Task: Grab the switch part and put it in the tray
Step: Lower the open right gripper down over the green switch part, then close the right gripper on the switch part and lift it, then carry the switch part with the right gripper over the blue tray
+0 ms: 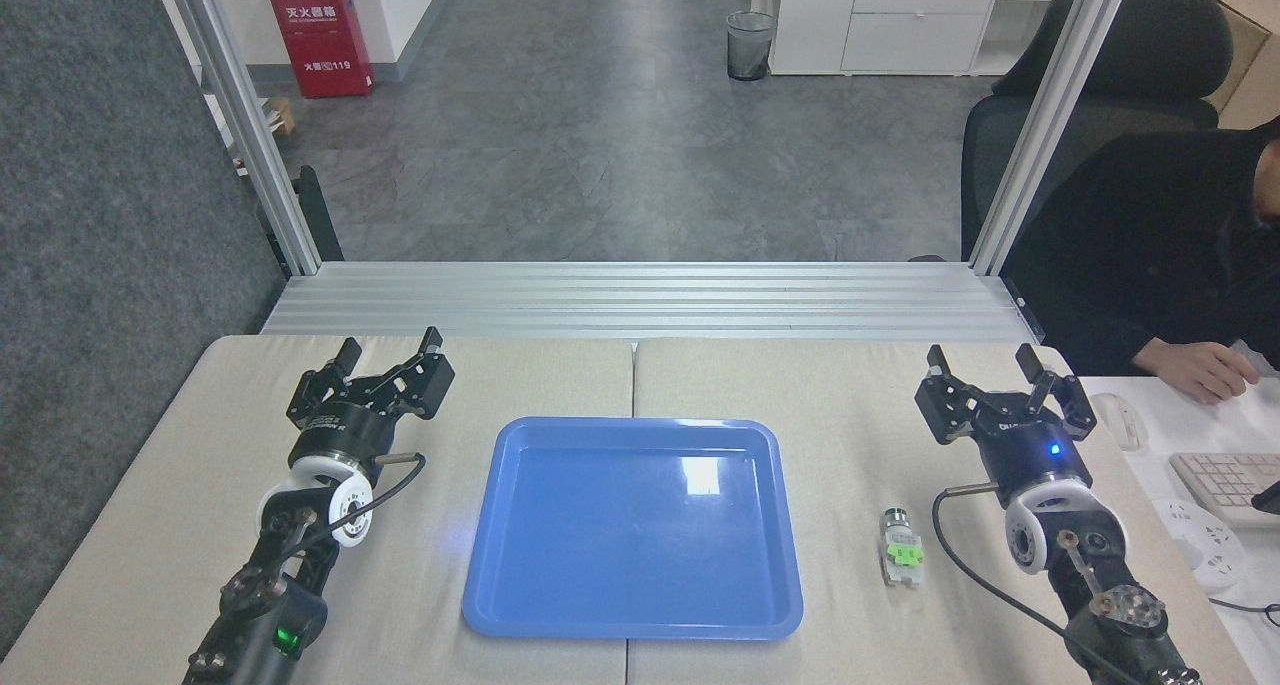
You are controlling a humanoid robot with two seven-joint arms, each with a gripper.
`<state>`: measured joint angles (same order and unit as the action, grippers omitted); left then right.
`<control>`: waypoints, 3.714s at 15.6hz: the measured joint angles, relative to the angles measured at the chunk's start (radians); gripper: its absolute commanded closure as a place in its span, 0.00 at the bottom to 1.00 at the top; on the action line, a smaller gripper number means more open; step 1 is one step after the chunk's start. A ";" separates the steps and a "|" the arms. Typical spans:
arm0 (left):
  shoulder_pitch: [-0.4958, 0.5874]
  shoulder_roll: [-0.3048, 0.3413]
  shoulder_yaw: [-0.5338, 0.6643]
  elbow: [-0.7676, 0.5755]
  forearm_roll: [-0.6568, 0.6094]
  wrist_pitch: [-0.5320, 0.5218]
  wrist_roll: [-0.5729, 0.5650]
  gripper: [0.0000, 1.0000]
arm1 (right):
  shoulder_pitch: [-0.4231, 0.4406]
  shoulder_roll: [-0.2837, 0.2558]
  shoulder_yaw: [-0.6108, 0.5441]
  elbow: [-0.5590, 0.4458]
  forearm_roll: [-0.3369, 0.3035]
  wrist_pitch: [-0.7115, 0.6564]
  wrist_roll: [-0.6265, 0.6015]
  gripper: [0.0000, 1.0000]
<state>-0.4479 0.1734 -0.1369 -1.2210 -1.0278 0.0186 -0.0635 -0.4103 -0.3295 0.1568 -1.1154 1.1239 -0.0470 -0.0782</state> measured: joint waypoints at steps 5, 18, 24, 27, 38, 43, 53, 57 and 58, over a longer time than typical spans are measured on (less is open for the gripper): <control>0.000 0.000 0.000 0.000 0.000 0.000 0.000 0.00 | 0.082 0.020 0.050 -0.017 0.005 0.091 0.080 0.03; 0.000 0.000 0.000 0.000 0.000 0.000 0.000 0.00 | 0.304 0.074 0.099 -0.161 0.009 0.134 0.119 0.22; 0.000 0.000 0.000 0.000 0.000 0.000 0.000 0.00 | 0.340 0.089 0.103 -0.188 0.010 0.172 0.121 0.38; 0.000 0.000 0.000 0.000 0.000 0.000 0.000 0.00 | 0.347 0.094 0.104 -0.190 0.011 0.179 0.129 0.41; 0.000 0.000 0.000 0.000 0.000 0.000 0.000 0.00 | 0.264 0.103 0.076 -0.191 0.003 0.200 0.137 0.81; 0.000 0.000 0.000 0.000 0.000 0.000 0.000 0.00 | 0.190 0.173 0.128 -0.207 0.030 0.202 0.133 0.81; 0.000 0.000 0.000 0.000 0.000 0.000 0.000 0.00 | 0.154 0.324 0.368 -0.159 0.133 0.178 0.239 0.88; 0.000 0.000 0.000 0.000 0.000 0.000 0.000 0.00 | 0.154 0.360 0.422 -0.114 0.174 0.179 0.269 0.01; 0.000 0.000 0.000 0.000 0.000 0.000 0.000 0.00 | 0.153 0.368 0.430 -0.106 0.180 0.184 0.271 0.00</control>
<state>-0.4479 0.1733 -0.1371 -1.2210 -1.0278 0.0186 -0.0635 -0.2572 0.0389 0.5869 -1.2211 1.3043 0.1366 0.1926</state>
